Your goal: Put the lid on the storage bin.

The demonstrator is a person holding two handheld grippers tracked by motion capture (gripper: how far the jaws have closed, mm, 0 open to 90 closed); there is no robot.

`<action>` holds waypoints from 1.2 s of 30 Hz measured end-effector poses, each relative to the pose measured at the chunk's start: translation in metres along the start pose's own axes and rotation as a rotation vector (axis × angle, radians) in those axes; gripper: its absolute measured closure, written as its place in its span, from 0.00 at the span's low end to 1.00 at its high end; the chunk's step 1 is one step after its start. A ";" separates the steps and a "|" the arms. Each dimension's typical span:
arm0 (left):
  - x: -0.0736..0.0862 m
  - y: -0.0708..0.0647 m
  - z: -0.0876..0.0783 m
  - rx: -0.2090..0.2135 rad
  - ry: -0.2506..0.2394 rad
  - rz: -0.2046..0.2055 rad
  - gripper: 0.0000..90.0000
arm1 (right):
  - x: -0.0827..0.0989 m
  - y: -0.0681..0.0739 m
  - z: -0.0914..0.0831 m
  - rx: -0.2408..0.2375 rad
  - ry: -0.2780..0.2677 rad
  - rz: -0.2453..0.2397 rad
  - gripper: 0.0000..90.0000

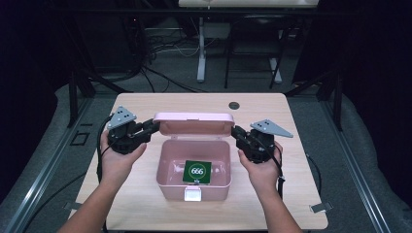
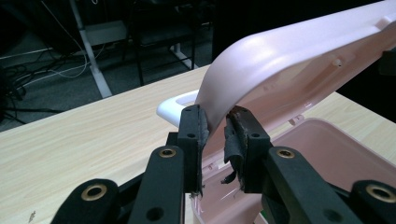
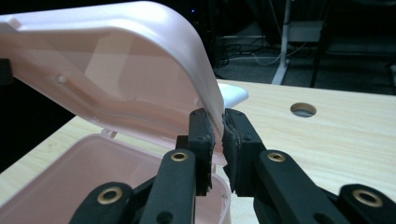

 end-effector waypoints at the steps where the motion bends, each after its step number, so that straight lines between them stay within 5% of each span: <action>1: 0.000 0.000 0.000 0.001 0.000 -0.001 0.84 | -0.001 0.000 -0.001 -0.003 0.003 0.000 0.89; 15: 0.000 -0.003 -0.005 0.013 0.002 -0.008 0.81 | -0.010 -0.016 -0.016 0.016 -0.011 0.033 0.83; 36: 0.015 -0.016 -0.022 0.059 0.006 0.017 0.71 | -0.008 -0.024 -0.009 -0.002 0.023 0.058 0.54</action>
Point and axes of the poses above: each handheld gripper's, and its own axes: z roughly forward along the jaws, x roughly out of its underside, y roughly to its left, the point moved 3 cm from there along z, roughly forward along the jaws, and after that the axes turned 3 degrees about -y, right-handed, at the moved point
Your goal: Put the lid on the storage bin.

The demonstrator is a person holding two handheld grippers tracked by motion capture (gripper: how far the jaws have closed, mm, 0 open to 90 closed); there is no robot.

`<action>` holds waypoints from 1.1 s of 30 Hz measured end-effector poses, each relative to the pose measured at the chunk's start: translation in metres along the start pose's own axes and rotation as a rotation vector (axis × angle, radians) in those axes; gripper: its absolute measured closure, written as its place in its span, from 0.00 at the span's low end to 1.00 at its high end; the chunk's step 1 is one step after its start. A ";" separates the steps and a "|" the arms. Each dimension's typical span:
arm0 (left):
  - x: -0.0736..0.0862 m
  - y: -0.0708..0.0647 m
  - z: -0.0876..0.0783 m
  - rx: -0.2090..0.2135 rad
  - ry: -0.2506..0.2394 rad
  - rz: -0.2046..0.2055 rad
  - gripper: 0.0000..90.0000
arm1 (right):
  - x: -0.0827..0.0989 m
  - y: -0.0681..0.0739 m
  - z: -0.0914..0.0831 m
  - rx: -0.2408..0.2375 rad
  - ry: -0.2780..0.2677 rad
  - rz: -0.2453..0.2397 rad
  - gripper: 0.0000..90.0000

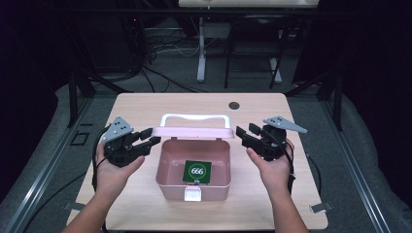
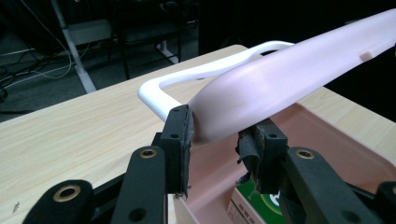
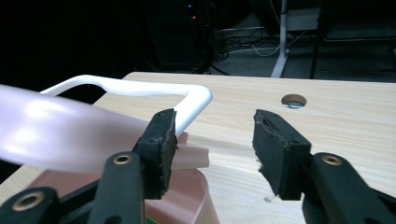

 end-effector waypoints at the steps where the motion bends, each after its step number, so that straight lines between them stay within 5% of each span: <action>1: 0.001 0.000 -0.001 0.002 -0.001 -0.001 0.71 | 0.000 0.000 0.000 -0.003 0.001 0.003 0.53; 16: 0.016 -0.006 -0.010 0.035 0.024 0.016 0.67 | 0.002 0.003 0.006 -0.055 0.038 0.022 0.43; 33: 0.031 -0.013 -0.015 0.039 0.060 0.020 0.67 | 0.002 0.002 0.004 -0.039 0.034 0.013 0.45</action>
Point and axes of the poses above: each handheld gripper's, and its own axes: z roughly forward along the jaws, x roughly out of its underside, y roughly to its left, the point moved 3 cm from there along z, roughly forward along the jaws, and after that the axes turned 3 degrees about -y, right-handed, at the moved point
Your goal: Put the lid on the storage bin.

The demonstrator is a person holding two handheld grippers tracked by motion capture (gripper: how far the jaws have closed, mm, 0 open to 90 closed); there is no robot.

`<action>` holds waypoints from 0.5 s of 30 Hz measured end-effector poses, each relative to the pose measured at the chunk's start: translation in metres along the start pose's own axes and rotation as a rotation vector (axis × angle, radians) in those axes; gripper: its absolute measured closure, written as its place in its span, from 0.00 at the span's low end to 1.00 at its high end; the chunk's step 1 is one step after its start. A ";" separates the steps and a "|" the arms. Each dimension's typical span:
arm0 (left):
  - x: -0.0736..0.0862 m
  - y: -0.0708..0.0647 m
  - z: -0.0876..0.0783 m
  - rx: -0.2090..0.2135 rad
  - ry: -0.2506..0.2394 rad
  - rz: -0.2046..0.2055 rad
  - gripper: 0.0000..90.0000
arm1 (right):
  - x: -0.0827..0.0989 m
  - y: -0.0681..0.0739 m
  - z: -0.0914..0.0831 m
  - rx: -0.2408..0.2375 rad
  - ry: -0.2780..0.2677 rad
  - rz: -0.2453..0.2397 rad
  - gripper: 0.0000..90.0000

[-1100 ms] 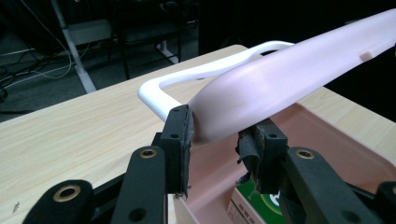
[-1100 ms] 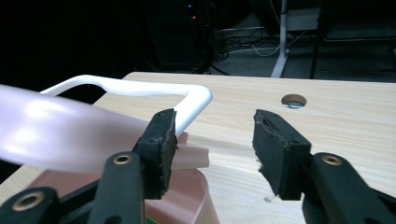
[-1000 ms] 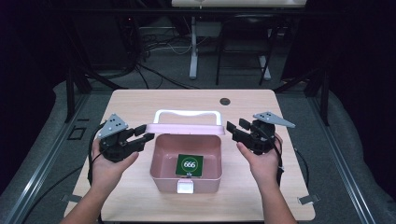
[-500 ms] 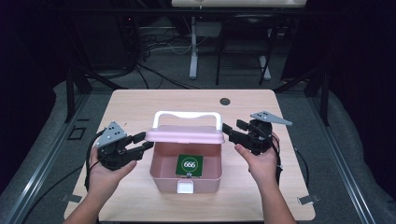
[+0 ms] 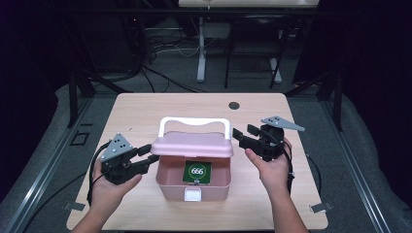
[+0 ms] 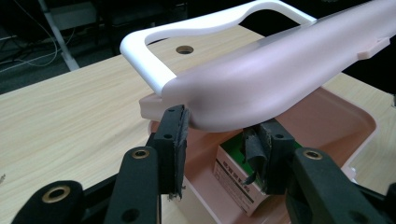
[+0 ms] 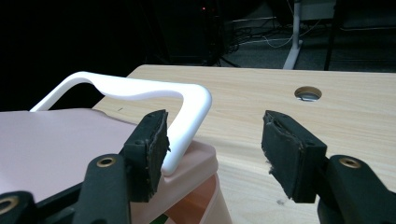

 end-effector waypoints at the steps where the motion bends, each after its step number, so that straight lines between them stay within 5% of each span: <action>1: 0.000 0.000 0.000 0.001 0.002 0.000 0.67 | 0.000 0.000 0.000 0.001 0.000 0.000 0.45; 15: 0.008 -0.003 -0.008 0.004 -0.007 0.004 0.77 | 0.002 0.000 0.003 0.008 0.019 -0.007 0.46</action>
Point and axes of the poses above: each handheld gripper's, and its own axes: z roughly forward along the jaws, x roughly out of its underside, y roughly to its left, the point moved 3 cm from there along z, roughly forward along the jaws, and after that the axes turned 3 degrees about -y, right-handed, at the moved point
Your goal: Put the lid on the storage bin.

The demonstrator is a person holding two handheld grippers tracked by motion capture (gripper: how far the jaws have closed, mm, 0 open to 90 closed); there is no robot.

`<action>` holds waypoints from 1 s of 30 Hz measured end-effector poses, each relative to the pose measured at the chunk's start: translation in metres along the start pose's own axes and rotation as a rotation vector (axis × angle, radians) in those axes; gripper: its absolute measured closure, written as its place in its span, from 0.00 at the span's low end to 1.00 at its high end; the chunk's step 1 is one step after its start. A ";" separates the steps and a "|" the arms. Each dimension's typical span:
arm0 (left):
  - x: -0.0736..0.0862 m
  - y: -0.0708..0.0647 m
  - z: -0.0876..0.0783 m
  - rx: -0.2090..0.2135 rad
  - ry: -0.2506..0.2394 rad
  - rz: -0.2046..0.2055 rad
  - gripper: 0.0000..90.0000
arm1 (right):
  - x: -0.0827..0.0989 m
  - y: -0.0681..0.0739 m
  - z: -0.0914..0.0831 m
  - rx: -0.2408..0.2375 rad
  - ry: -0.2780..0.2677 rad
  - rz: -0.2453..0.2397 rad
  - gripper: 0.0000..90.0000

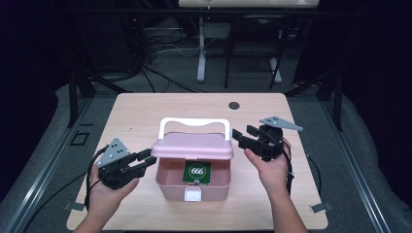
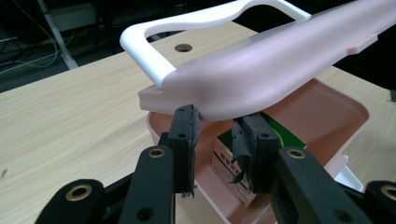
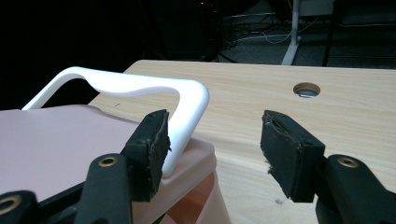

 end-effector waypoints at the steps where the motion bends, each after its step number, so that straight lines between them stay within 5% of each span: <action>1: 0.001 0.000 0.000 0.002 -0.002 -0.003 0.77 | 0.000 0.000 0.000 -0.001 0.002 0.000 0.46; 30: 0.040 -0.008 -0.001 0.029 0.018 -0.020 0.77 | 0.005 0.002 0.005 -0.009 0.012 0.004 0.46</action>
Point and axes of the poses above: each handheld gripper's, and its own axes: z roughly forward along the jaws, x roughly out of its underside, y roughly to its left, the point moved 3 cm from there along z, roughly forward along the jaws, and after that the axes turned 3 degrees about -y, right-handed, at the moved point
